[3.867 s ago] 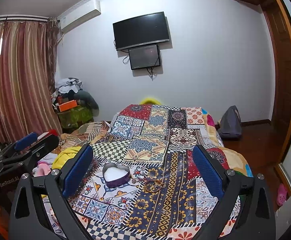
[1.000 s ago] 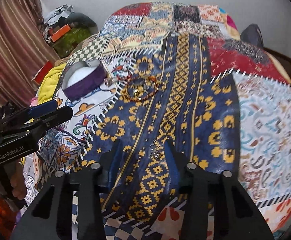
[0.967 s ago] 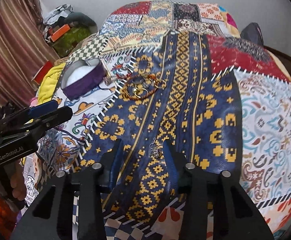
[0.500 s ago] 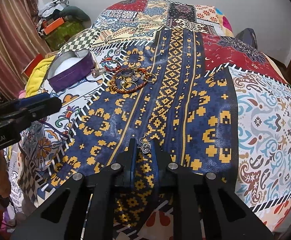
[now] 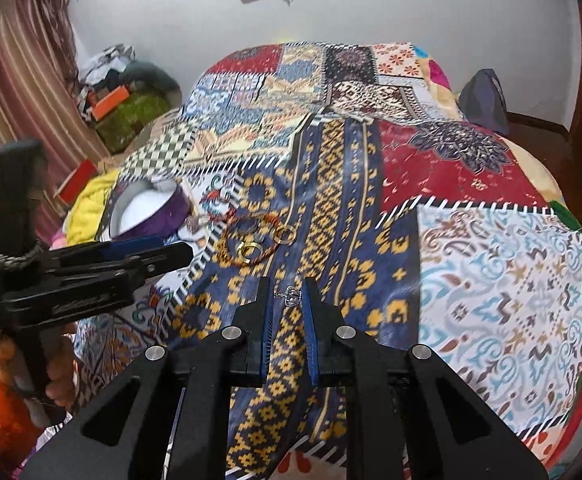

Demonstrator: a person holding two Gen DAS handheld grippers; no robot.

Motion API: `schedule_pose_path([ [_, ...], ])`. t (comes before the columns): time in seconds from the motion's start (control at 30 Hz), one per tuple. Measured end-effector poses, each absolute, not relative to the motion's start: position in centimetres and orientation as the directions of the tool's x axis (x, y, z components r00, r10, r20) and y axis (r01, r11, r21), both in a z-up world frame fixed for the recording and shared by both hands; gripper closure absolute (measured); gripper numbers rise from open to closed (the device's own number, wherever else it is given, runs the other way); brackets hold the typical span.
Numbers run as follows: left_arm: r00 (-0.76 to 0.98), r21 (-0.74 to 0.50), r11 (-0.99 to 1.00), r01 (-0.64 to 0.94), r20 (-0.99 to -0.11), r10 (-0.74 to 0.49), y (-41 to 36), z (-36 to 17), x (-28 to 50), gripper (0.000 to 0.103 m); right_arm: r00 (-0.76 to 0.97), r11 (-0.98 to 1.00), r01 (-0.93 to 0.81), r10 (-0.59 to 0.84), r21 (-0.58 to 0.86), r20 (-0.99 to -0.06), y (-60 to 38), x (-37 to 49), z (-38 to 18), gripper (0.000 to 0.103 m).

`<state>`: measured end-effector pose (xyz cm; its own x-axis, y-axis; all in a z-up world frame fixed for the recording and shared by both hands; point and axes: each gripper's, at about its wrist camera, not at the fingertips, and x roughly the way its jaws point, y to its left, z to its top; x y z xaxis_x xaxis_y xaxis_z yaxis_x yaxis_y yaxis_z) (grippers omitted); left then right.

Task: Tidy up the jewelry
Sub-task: 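Move the left tool down toward the jewelry pile beside the heart tin, then close the left tool on the ring with a red stone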

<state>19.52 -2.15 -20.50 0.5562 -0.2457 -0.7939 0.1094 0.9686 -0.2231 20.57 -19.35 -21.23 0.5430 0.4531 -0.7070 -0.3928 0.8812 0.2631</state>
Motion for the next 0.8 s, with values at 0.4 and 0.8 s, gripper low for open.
schedule_pose_path([
  [0.4,0.556,-0.165,0.985,0.039,-0.816,-0.159,-1.2,-22.4,23.4,0.078,0.539,0.866,-0.394,0.489,0.309,-0.685,-19.2,21.9,-21.8,0.090],
  [0.8,0.565,-0.173,0.985,0.017,-0.811,-0.153,-0.8,-23.2,24.0,0.093,0.542,0.859,-0.407,0.500,0.310,-0.675,-19.1,21.8,-21.1,0.090],
])
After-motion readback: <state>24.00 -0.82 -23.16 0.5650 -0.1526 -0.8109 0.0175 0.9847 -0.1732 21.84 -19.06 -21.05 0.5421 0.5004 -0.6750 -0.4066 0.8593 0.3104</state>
